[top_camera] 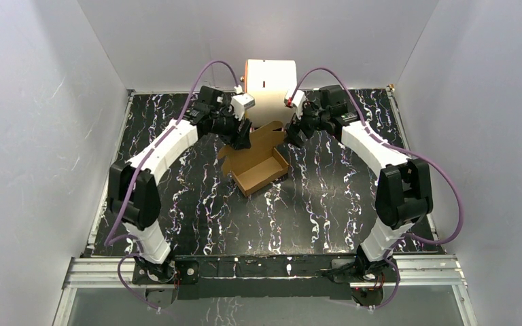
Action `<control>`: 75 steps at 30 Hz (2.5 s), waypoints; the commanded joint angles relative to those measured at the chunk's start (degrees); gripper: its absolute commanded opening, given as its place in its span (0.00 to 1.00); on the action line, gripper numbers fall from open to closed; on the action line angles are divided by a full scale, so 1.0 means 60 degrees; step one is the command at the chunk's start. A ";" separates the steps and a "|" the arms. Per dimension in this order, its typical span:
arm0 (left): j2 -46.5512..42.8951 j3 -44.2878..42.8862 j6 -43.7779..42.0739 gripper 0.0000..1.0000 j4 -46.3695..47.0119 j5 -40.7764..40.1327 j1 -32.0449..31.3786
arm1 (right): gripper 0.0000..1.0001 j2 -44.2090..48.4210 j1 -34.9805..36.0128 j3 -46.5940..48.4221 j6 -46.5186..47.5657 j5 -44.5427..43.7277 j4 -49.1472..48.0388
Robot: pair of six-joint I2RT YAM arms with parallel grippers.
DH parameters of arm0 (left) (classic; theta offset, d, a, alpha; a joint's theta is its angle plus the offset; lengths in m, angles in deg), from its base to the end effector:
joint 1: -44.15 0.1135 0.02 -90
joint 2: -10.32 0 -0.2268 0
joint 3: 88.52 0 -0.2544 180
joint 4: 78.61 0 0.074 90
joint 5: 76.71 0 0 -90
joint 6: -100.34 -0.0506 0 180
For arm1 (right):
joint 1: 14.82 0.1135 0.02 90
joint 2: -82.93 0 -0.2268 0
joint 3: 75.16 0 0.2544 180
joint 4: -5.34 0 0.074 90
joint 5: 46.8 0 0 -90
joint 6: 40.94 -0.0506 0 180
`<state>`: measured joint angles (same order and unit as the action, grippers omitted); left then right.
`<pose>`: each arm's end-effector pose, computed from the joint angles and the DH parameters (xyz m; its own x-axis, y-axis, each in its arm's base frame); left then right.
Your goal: Fold the paper box
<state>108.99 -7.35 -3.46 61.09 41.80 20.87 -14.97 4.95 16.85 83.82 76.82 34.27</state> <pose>0.3571 -0.1799 0.2621 -0.4123 0.4056 -0.8158 0.8040 0.5831 -0.1165 0.3665 0.1615 0.2457 -0.0370 -0.5178 -0.8547 -0.8892 0.4074 -0.2083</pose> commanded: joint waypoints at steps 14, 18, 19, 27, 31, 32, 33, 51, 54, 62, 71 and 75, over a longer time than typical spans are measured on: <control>0.1545 -0.2805 -0.3933 0.14 -0.3984 0.3270 0.0046 | 0.93 0.1788 -0.0014 -0.1061 0.0124 0.0269 -0.0101; 0.1885 -0.3182 -0.4136 0.07 -0.4349 0.3441 0.0017 | 0.93 0.1739 -0.0014 -0.0926 0.0124 0.0269 -0.0101; 0.1961 -0.3233 -0.4144 0.05 -0.4384 0.3399 0.0002 | 0.93 0.1698 -0.0014 -0.0864 0.0124 0.0269 -0.0101; 0.2102 -0.3457 -0.4235 0.07 -0.4545 0.3196 -0.0222 | 0.93 0.1577 0.0001 -0.0443 0.0124 0.0269 -0.0101; 0.1918 -0.3406 -0.4195 0.25 -0.4490 0.2981 -0.0347 | 0.93 0.1578 0.0028 -0.0537 0.0124 0.0269 -0.0101; 0.1800 -0.3367 -0.4114 0.30 -0.4447 0.2931 -0.0359 | 0.93 0.1515 0.0030 -0.0462 0.0124 0.0269 -0.0101; 0.1632 -0.3314 -0.4009 0.35 -0.4348 0.2850 -0.0366 | 0.93 0.1451 0.0038 -0.0376 0.0124 0.0269 -0.0101; -0.2539 0.1117 -0.0730 0.71 -0.2343 -0.1372 -0.0367 | 0.93 0.0775 0.0556 0.0031 0.0124 0.0269 -0.0101; -0.2787 0.1524 -0.0244 0.71 -0.2163 -0.1386 -0.0367 | 0.93 0.0736 0.0569 -0.0012 0.0124 0.0269 -0.0101; -0.3467 0.2409 0.0688 0.73 -0.1293 -0.2072 -0.0367 | 0.93 0.1702 0.0572 -0.0289 0.0124 0.0269 -0.0101; -0.3625 0.3103 0.1132 0.72 -0.0812 -0.1729 -0.0367 | 0.93 0.2319 0.0572 -0.0960 0.0124 0.0269 -0.0101; -0.3791 0.3298 0.1344 0.72 -0.0629 -0.1444 -0.0367 | 0.93 0.3178 0.0576 -0.1643 0.0124 0.0269 -0.0101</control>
<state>87.90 11.18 2.57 56.15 30.87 18.53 -0.99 8.19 10.17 83.93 77.70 34.84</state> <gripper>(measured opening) 0.726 0.935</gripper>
